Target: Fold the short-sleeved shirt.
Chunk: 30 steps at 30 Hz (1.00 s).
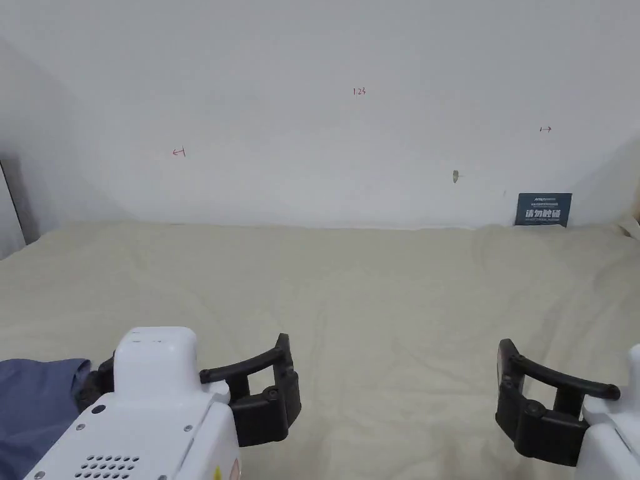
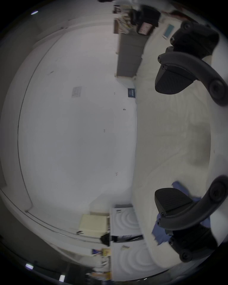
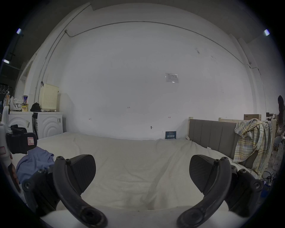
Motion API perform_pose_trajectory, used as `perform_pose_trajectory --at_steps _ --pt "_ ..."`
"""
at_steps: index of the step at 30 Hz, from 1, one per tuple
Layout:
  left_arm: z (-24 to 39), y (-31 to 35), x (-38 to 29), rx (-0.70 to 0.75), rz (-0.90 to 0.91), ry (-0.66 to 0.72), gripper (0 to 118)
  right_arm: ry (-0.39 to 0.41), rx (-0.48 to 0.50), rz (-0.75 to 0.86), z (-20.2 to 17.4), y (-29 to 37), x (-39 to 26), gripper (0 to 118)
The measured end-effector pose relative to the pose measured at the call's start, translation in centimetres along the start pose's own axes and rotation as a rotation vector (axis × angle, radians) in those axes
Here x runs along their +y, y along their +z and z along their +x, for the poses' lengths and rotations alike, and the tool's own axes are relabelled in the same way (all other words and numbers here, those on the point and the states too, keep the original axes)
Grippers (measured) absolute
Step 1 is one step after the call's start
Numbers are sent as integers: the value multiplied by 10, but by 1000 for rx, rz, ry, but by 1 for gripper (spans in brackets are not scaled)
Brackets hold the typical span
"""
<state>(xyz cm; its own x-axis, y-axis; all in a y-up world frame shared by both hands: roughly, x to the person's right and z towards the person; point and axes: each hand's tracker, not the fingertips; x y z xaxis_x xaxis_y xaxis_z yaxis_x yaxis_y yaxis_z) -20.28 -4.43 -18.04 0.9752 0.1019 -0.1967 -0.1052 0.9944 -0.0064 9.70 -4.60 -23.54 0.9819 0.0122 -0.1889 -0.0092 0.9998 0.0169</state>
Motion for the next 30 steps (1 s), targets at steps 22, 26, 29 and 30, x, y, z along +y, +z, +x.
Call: perform_pose_trajectory --at_steps 22,26,29,30 --pt "-8 -10 -1 147 18 16 118 155 77 -78 -38 -17 -13 118" --pt "24 -7 1 189 111 -298 118 -190 65 -69 -4 -20 -19 118" --pt "26 -1 1 158 110 -195 118 -180 6 -40 -1 -20 -25 118" --pt "26 -1 0 141 94 -163 118 -193 13 -49 2 -21 -25 118"
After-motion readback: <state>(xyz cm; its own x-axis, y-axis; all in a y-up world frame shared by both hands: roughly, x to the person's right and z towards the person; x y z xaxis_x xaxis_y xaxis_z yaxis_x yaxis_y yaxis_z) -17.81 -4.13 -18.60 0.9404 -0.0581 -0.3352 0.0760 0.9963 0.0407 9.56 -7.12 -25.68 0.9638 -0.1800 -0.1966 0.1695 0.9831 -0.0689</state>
